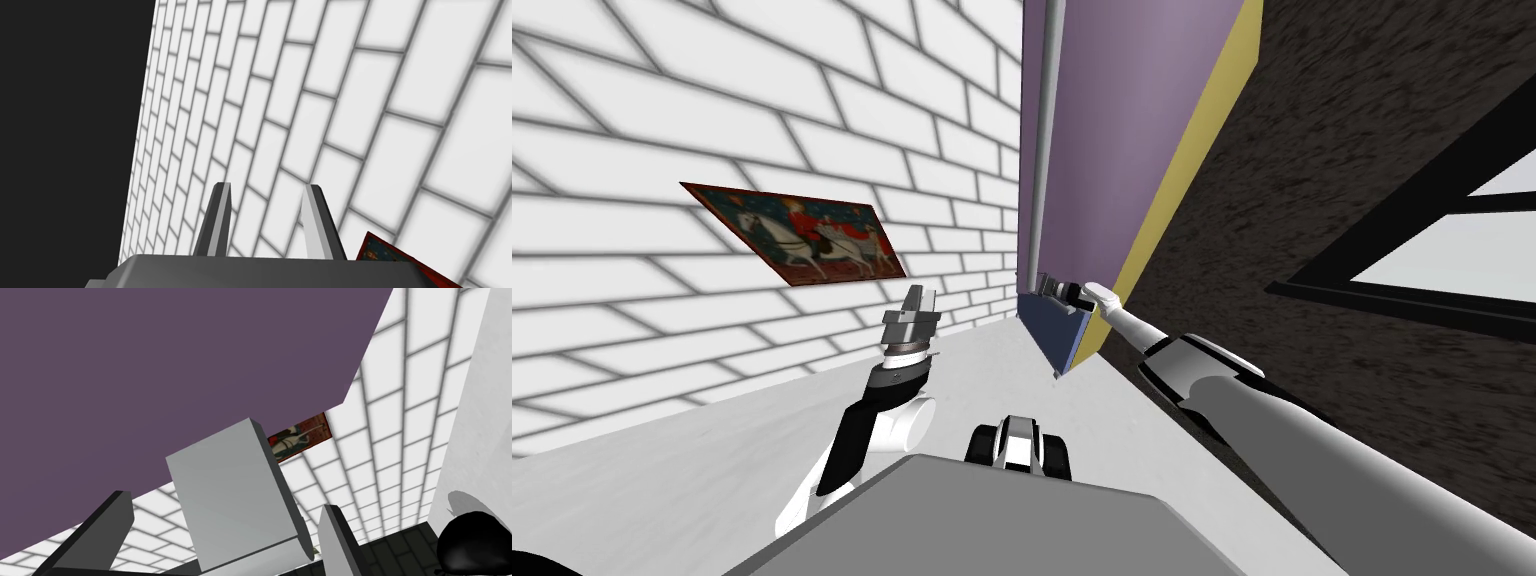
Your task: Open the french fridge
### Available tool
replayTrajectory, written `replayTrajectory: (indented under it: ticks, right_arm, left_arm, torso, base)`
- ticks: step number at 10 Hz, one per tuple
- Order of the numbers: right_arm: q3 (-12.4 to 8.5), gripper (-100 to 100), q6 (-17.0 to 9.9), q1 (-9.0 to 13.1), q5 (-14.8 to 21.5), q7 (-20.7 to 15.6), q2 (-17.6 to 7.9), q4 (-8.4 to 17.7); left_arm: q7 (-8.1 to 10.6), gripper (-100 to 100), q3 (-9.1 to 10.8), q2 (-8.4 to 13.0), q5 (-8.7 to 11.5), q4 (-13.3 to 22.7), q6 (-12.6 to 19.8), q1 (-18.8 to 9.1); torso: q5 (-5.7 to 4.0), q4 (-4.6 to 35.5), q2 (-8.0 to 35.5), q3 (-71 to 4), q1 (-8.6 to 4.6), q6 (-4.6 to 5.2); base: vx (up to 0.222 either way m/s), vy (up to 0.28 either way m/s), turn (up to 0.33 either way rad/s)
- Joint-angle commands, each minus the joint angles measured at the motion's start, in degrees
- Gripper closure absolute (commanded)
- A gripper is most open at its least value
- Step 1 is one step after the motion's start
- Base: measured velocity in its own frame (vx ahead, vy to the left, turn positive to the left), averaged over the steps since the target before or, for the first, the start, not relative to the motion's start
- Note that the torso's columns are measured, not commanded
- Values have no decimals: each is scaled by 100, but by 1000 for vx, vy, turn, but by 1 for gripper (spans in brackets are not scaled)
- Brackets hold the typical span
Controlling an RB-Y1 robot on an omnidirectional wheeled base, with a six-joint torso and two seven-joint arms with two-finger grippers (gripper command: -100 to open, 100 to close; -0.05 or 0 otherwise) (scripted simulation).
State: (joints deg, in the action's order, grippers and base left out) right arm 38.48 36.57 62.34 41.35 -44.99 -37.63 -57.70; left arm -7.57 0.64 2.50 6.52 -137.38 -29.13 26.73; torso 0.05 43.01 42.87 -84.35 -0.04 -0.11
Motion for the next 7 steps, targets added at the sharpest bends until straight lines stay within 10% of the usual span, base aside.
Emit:
replayTrajectory:
  ticks: [1, 2, 3, 7]
  right_arm:
    - [-29, -100, 62, 255, -54, 246, -127, -9]
    - [72, -100, 35, 151, 10, 155, -53, 57]
    - [88, 0, 49, 144, 18, 150, -51, 91]
    - [149, 0, 56, 73, 44, 141, -47, 120]
  left_arm:
    - [0, 0, 0, 0, 0, 0, 0, 0]
    - [0, 0, 0, 0, 0, 0, 0, 0]
    - [0, 0, 0, 0, 0, 0, 0, 0]
    - [0, 0, 0, 0, 0, 0, 0, -1]
  torso:
    - [-1, 16, 21, 13, -2, 5]
    - [-1, 30, 29, 15, -3, 4]
    - [-6, 2, 23, 21, -6, 9]
    - [-4, -49, -36, -8, 7, 9]
  base:
    - [-10, 18, -14]
    - [3, 11, -1]
    - [9, 3, 1]
    - [0, 0, 0]
